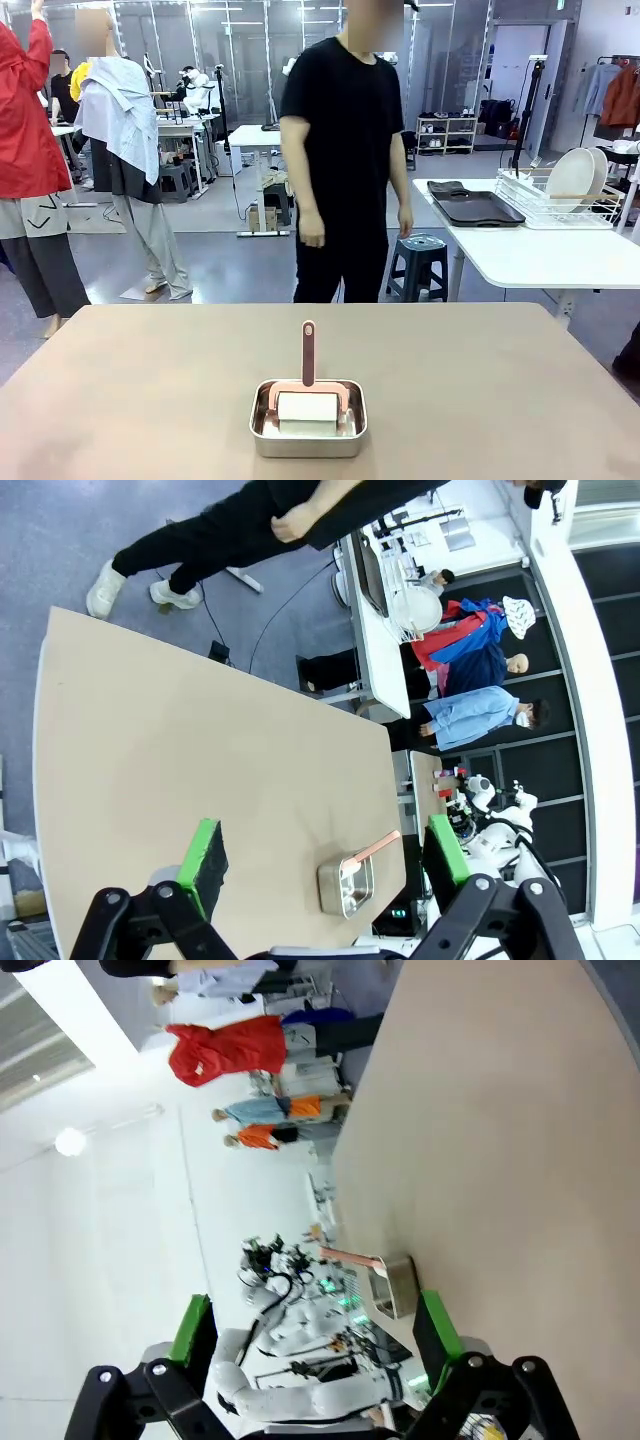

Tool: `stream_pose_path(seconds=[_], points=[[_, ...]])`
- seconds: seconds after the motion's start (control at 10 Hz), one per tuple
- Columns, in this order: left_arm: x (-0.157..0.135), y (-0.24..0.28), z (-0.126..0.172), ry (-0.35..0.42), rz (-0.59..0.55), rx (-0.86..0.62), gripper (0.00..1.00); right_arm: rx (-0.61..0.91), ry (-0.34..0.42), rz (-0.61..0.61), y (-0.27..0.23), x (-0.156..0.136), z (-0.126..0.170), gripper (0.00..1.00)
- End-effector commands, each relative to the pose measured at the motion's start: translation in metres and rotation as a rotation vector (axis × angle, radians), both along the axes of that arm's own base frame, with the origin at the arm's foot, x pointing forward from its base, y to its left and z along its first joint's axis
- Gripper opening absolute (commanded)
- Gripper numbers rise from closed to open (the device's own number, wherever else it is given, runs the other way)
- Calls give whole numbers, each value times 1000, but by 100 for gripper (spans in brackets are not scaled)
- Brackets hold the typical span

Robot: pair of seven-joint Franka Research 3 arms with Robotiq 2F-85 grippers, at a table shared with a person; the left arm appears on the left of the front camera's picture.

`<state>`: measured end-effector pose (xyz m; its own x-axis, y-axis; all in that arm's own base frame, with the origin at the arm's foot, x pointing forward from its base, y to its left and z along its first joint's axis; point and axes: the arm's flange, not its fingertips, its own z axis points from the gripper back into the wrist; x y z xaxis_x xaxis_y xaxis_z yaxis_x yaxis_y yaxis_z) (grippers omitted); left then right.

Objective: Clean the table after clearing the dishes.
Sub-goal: Place the Lint Roller back on top of the Airtight Container.

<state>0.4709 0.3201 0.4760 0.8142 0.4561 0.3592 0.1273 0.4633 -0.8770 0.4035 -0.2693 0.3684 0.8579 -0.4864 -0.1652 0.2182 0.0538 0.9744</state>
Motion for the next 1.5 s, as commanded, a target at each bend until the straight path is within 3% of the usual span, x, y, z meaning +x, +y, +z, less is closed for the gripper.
stream_pose_path(seconds=[0.0, 1.4], points=[[-2, 1, 2, -3, 0, 9, 100, -42, -28, 47, -1, -3, 9, 100], [-2, 1, 2, -3, 0, 9, 100, -42, -28, 47, -1, -3, 9, 100]])
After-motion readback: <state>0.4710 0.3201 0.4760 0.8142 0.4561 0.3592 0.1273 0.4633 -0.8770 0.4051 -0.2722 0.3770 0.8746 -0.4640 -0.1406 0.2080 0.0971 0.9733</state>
